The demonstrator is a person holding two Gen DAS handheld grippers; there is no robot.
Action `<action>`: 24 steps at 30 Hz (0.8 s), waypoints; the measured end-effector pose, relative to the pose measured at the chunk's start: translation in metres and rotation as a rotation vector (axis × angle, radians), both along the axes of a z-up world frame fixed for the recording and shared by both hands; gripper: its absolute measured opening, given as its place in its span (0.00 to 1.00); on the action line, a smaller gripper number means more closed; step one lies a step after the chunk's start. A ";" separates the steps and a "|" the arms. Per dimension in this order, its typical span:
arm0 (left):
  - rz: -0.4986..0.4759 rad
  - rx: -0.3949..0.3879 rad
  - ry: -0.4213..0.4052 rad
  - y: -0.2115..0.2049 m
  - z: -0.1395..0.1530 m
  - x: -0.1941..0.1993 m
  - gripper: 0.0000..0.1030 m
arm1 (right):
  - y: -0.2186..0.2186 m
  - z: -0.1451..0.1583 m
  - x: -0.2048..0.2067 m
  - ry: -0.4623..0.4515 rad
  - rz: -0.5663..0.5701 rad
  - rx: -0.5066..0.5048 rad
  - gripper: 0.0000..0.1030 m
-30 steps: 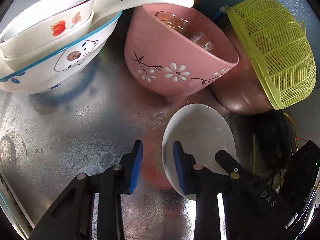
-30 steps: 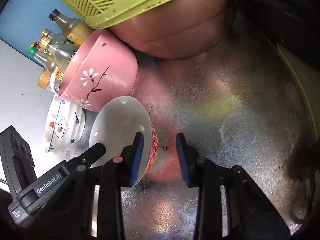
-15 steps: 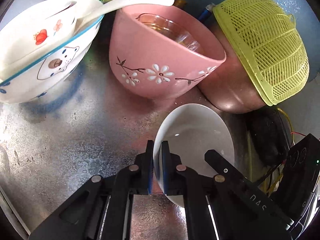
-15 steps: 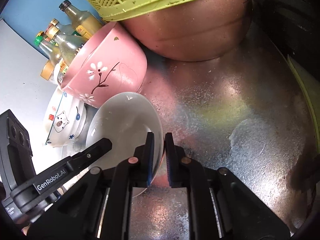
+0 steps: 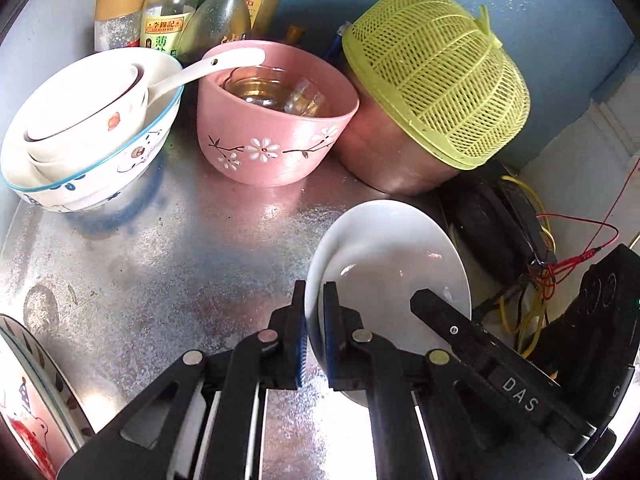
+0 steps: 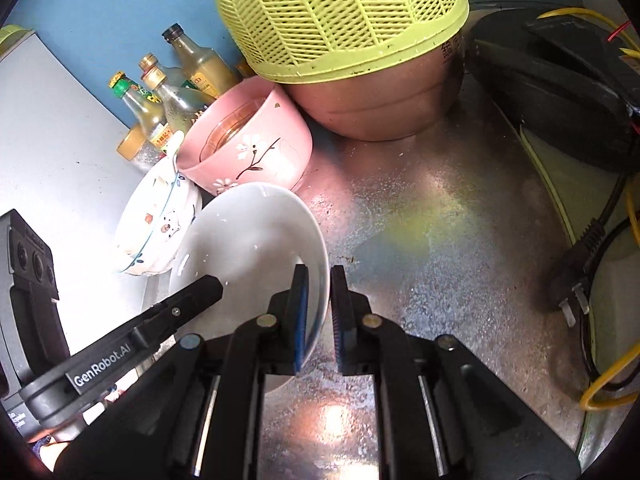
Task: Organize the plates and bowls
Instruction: 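Lift the last red-patterned bowl with both grippers and carry it over the stack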
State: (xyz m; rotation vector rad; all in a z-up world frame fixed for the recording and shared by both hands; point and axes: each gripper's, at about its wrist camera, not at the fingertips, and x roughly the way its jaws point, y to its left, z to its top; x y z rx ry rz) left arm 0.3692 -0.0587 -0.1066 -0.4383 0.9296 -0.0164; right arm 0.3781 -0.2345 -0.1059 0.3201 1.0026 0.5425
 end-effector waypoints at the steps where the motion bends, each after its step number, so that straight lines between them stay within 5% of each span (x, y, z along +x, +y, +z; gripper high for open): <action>1: -0.005 0.001 -0.006 0.000 0.004 -0.006 0.05 | 0.000 0.004 -0.005 -0.005 -0.001 0.002 0.11; 24: -0.034 0.018 -0.058 0.060 0.071 -0.155 0.05 | 0.052 0.067 -0.141 -0.079 0.013 -0.018 0.11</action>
